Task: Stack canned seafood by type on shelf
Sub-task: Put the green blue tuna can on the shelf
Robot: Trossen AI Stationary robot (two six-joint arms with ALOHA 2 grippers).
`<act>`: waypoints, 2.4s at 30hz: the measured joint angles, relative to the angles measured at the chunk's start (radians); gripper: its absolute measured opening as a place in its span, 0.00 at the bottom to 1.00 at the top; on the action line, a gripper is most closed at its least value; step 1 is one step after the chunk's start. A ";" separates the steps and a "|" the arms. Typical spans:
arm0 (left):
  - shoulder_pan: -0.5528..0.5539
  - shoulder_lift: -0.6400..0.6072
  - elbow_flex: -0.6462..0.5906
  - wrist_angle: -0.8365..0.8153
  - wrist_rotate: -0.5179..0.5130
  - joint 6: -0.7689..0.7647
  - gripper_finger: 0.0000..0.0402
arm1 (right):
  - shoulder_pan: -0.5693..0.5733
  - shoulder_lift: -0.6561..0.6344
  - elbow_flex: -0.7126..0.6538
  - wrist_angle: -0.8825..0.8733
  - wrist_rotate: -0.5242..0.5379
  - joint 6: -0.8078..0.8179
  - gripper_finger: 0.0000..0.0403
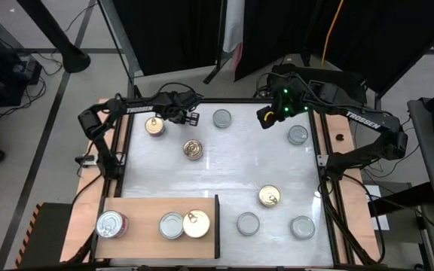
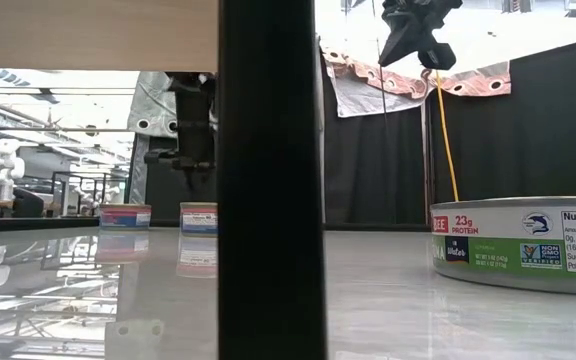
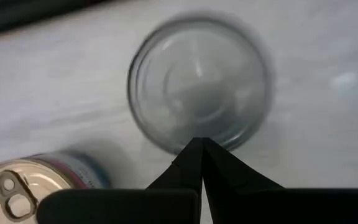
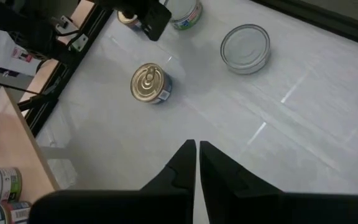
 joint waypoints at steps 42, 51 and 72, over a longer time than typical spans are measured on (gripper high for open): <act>-0.086 -0.123 -0.053 -0.049 0.043 0.128 0.03 | 0.116 0.000 -0.007 -0.167 -0.019 0.162 0.03; -0.145 -0.201 -0.052 -0.030 0.179 0.176 0.03 | 0.317 0.001 -0.172 -0.289 0.090 0.581 0.03; -0.298 -0.208 -0.052 -0.011 0.455 0.229 0.03 | -0.094 -0.002 -0.568 -0.173 0.262 0.766 0.00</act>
